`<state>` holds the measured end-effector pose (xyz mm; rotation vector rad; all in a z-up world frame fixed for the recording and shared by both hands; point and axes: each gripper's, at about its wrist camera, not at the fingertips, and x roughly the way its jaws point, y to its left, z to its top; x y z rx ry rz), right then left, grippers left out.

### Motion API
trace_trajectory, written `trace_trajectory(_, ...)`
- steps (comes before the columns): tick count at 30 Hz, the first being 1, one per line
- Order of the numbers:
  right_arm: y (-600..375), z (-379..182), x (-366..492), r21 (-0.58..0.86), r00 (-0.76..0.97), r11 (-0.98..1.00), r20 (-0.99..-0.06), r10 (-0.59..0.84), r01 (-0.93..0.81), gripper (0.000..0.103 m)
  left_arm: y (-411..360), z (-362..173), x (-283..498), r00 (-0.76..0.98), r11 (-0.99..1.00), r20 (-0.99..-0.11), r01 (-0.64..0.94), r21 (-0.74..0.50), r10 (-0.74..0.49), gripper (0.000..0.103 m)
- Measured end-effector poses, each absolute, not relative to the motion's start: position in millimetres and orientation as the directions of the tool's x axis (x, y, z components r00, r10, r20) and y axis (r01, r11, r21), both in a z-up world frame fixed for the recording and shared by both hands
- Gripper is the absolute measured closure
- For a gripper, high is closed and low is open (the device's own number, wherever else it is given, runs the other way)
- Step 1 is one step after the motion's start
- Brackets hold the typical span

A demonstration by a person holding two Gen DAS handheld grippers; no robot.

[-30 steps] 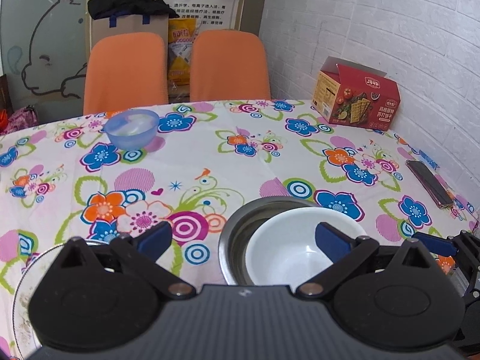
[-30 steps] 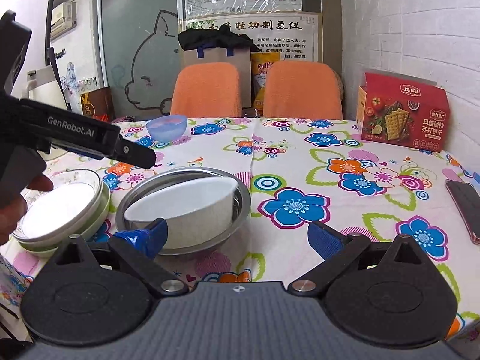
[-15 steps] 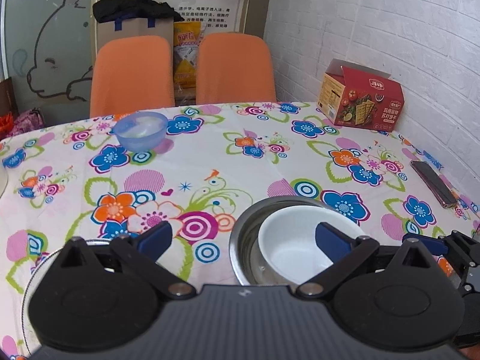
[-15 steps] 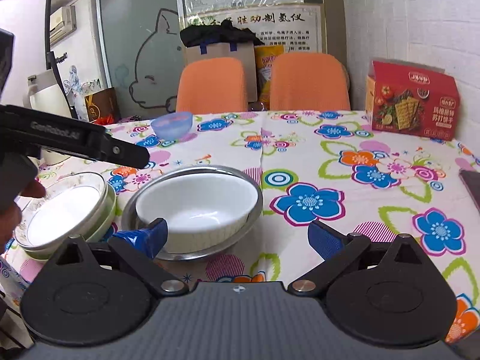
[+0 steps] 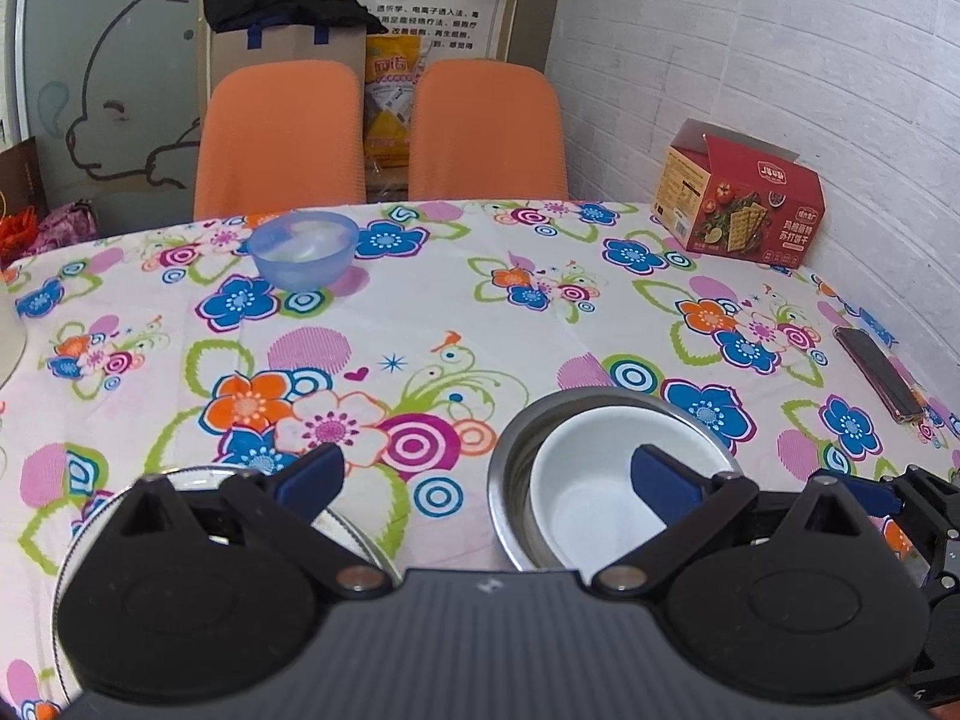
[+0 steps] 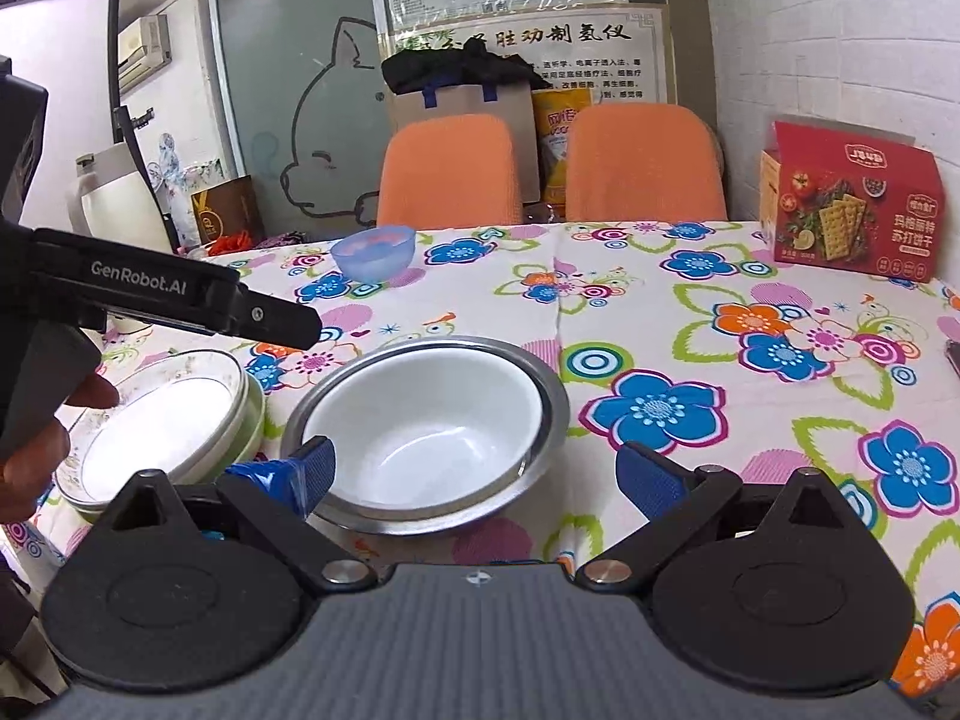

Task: Organize plates and bowls
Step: 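Move the left tool to the blue plastic bowl and grasp its rim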

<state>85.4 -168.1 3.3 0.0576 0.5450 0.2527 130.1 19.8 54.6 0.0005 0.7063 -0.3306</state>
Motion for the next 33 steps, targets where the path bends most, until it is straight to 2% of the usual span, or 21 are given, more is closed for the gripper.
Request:
trace_trajectory(10, -142.3, 32.6, 115.2, 0.036, 0.829, 0.949, -0.478, 0.290, -0.312, 0.015, 42.8, 60.4, 138.3, 0.728, 0.958, -0.629, 0.265, -0.105, -0.271, 0.002)
trace_trajectory(19, -95.7, 59.0, 189.9, -0.037, 0.789, 0.899, -0.496, 0.362, -0.436, 0.015, 81.9, 63.1, 175.7, 0.744, 0.978, -0.640, 0.201, -0.057, -0.190, 0.002)
trace_trajectory(27, -50.0, 59.4, 288.7, -0.056, 0.720, 0.851, -0.563, 0.405, -0.523, 0.015, 144.7, 78.9, 272.6, 0.768, 0.997, -0.637, 0.077, -0.015, -0.069, 0.001)
trace_trajectory(33, -29.7, 27.3, 359.4, -0.037, 0.650, 0.843, -0.655, 0.386, -0.537, 0.015, 164.1, 63.3, 362.6, 0.720, 0.992, -0.684, 0.069, -0.102, -0.120, 0.001)
